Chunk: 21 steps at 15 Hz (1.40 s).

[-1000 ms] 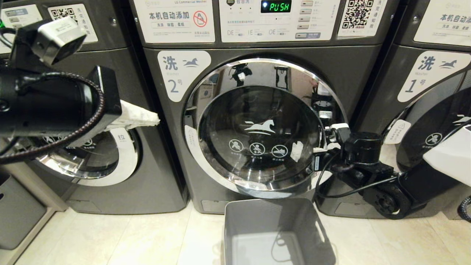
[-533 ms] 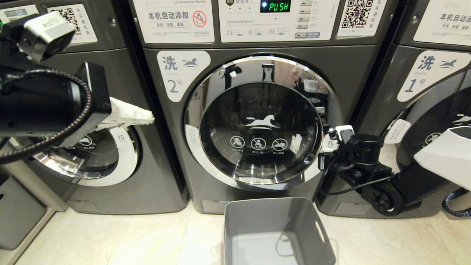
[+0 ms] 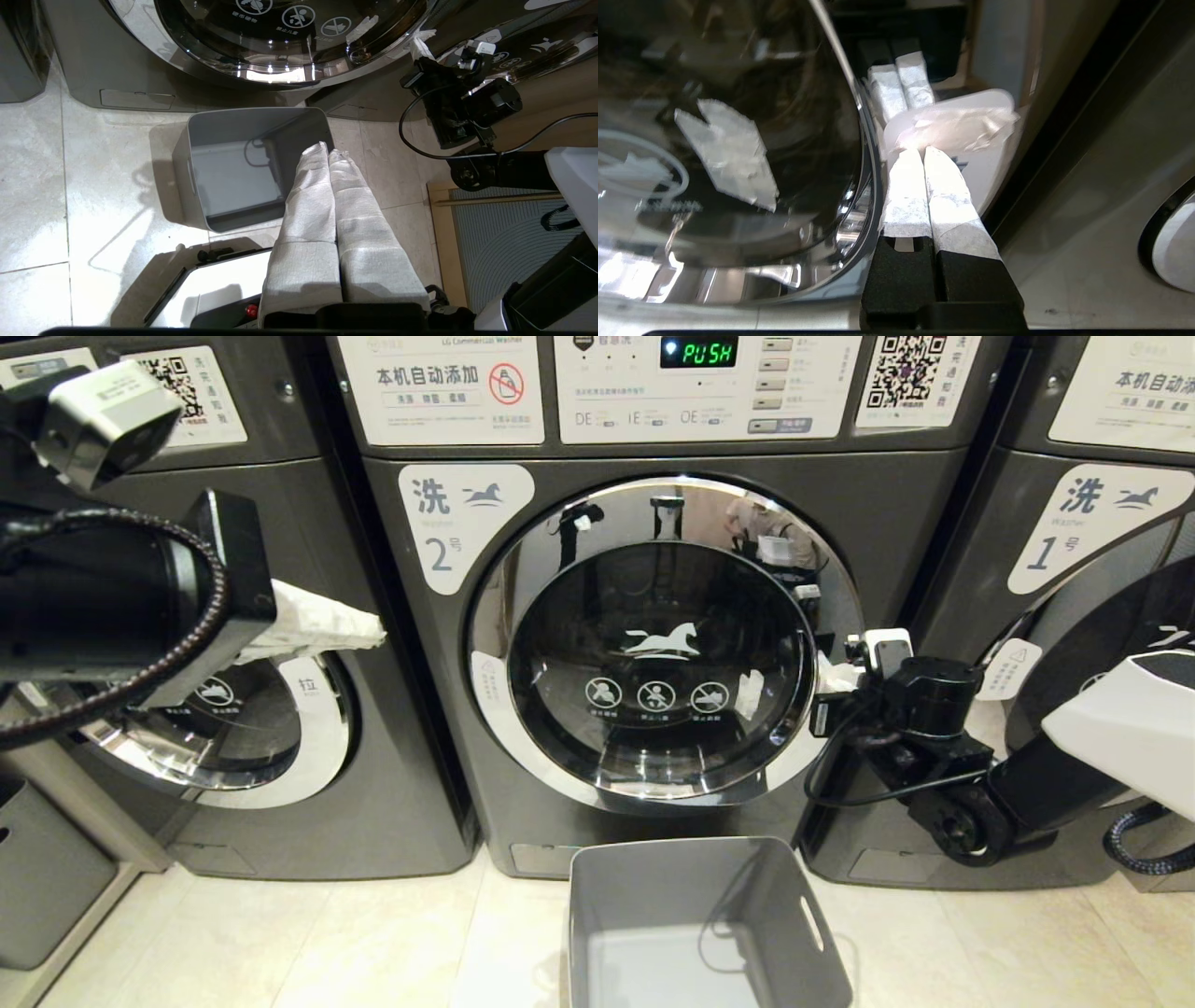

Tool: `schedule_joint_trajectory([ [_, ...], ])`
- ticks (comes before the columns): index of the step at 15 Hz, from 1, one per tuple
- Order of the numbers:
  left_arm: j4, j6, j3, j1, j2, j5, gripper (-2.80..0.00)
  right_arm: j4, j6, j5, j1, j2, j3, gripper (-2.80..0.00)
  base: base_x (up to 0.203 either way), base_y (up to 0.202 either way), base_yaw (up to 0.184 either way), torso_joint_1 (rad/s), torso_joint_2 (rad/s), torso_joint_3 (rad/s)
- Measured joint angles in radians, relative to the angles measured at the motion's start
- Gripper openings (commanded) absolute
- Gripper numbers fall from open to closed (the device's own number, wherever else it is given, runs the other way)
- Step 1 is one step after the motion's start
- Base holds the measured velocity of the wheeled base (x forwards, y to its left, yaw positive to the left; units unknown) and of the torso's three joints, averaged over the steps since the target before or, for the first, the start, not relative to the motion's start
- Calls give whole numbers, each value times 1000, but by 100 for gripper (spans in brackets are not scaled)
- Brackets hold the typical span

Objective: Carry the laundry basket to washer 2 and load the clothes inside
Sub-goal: Press the washing machine door tightly with the right hand

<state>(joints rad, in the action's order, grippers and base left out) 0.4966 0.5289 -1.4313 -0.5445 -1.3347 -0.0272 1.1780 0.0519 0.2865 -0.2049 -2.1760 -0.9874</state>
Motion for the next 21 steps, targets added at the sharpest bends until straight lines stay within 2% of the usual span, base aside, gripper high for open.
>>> schedule_joint_trajectory([
  [3,1,0,1,0,8,1,-280,60,31,10,8,-30,-20,-280,0,0,0,0,0,0],
  [7,3,0,15,0,22,3,-280,61,32,10,14,-53,-40,-280,0,0,0,0,0,0],
  [11,2,0,51,0,56,33,-280,61,33,10,26,-86,-97,-280,0,0,0,0,0,0],
  [21,17,0,83,0,115,38,-280,63,33,10,39,-150,-176,-280,0,0,0,0,0,0],
])
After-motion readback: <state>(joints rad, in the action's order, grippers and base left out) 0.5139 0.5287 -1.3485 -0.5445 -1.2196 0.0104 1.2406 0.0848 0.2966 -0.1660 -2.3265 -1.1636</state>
